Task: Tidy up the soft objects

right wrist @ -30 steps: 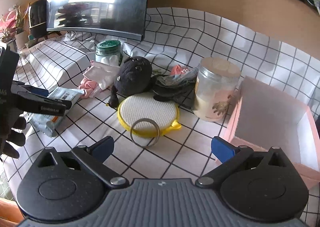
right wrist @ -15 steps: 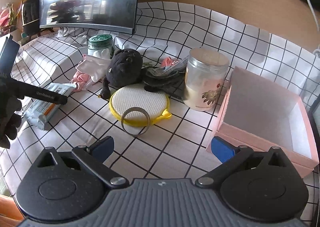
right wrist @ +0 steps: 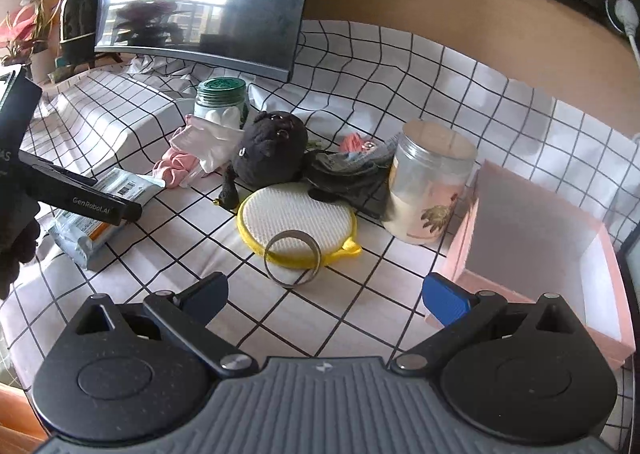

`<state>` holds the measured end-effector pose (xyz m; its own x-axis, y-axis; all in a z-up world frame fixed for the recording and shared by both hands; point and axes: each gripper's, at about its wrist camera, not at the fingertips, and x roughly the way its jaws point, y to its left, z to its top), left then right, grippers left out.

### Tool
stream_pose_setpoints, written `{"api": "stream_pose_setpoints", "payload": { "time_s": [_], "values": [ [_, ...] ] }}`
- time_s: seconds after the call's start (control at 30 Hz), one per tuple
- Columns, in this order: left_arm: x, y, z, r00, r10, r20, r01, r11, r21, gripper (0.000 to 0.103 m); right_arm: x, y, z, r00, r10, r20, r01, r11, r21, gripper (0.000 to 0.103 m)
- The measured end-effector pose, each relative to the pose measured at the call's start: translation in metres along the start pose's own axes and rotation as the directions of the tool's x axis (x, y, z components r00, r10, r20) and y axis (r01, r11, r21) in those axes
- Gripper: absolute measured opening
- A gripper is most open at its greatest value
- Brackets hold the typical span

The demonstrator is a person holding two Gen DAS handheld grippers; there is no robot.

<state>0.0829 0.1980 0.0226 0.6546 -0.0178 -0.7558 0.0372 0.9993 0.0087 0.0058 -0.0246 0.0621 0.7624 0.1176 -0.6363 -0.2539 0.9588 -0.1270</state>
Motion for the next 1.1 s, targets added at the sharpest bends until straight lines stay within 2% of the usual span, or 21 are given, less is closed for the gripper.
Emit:
{"api": "stream_pose_setpoints", "payload": {
  "time_s": [0.13, 0.3, 0.47, 0.6, 0.77, 0.9, 0.97, 1.0, 1.03, 1.1],
  "values": [
    [-0.011, 0.005, -0.001, 0.998, -0.066, 0.011, 0.067, 0.996, -0.056, 0.080, 0.002, 0.004, 0.005, 1.000, -0.011, 0.015, 0.012, 1.000, -0.020, 0.103],
    [-0.033, 0.016, 0.002, 0.993, -0.092, 0.071, 0.099, 0.990, -0.102, 0.079, 0.007, 0.012, 0.018, 0.999, -0.012, 0.035, 0.014, 0.998, -0.063, 0.103],
    [-0.052, 0.043, 0.012, 0.991, -0.016, 0.131, 0.038, 0.985, -0.166, 0.079, 0.018, 0.034, 0.045, 0.997, 0.017, 0.071, -0.006, 0.989, -0.149, 0.103],
    [-0.064, 0.072, 0.013, 0.986, 0.046, 0.162, -0.012, 0.978, -0.208, 0.079, 0.034, 0.069, 0.069, 0.992, 0.061, 0.114, -0.027, 0.960, -0.280, 0.102],
    [-0.067, 0.101, 0.004, 0.984, 0.069, 0.163, -0.023, 0.963, -0.267, 0.079, 0.068, 0.114, 0.098, 0.986, 0.105, 0.128, -0.046, 0.917, -0.397, 0.093],
    [-0.063, 0.113, -0.005, 0.987, 0.046, 0.156, 0.001, 0.957, -0.291, 0.079, 0.109, 0.144, 0.116, 0.990, 0.116, 0.081, -0.075, 0.917, -0.392, 0.077],
    [-0.061, 0.115, -0.011, 0.988, 0.033, 0.149, 0.012, 0.957, -0.290, 0.080, 0.127, 0.155, 0.117, 0.992, 0.108, 0.059, -0.076, 0.913, -0.400, 0.075],
    [-0.060, 0.117, -0.013, 0.989, 0.029, 0.143, 0.015, 0.956, -0.293, 0.080, 0.136, 0.159, 0.116, 0.994, 0.101, 0.043, -0.075, 0.911, -0.406, 0.069],
    [-0.058, 0.119, -0.015, 0.990, 0.023, 0.137, 0.019, 0.955, -0.296, 0.080, 0.145, 0.162, 0.116, 0.995, 0.093, 0.020, -0.077, 0.911, -0.405, 0.054],
    [-0.057, 0.123, -0.017, 0.991, 0.016, 0.134, 0.024, 0.955, -0.295, 0.079, 0.156, 0.160, 0.117, 0.996, 0.090, -0.028, -0.094, 0.913, -0.397, 0.034]
  ]
}}
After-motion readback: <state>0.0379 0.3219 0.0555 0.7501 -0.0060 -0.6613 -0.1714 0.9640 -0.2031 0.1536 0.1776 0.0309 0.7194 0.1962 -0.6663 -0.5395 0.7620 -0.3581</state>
